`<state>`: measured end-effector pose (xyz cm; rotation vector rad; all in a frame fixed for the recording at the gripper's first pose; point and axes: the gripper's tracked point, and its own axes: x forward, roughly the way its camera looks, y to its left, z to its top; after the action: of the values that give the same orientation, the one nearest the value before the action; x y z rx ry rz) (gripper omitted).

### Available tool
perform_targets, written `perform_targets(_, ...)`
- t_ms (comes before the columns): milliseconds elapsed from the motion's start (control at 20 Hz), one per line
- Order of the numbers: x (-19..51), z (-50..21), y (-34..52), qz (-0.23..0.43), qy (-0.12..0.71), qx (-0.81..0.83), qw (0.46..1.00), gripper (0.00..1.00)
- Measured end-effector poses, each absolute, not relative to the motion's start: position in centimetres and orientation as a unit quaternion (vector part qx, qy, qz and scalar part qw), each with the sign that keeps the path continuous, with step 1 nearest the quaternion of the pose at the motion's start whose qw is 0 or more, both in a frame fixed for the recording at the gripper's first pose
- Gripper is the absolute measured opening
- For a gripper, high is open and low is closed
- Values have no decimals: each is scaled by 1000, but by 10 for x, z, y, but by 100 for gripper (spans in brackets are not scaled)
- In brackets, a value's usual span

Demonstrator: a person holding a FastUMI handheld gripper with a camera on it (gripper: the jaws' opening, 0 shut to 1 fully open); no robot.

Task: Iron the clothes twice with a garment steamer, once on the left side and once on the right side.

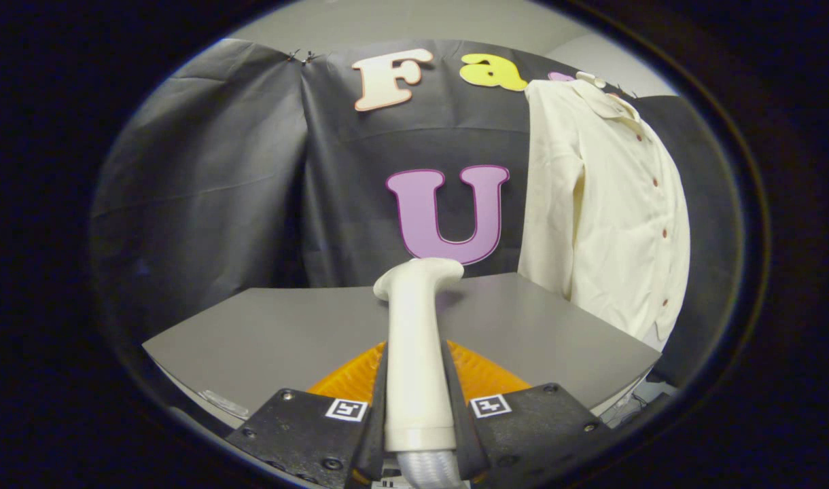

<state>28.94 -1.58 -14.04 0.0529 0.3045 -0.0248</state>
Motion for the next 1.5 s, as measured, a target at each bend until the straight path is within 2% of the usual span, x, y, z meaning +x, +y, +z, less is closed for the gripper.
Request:
perform_targets(300, 282, -132, -17, -10, 130, 39, 991, 40)
perform_targets(800, 224, -79, -47, 8, 66, 39, 997, 40)
perform_targets(1500, 174, 11, -164, -25, -39, 19, 999, 40)
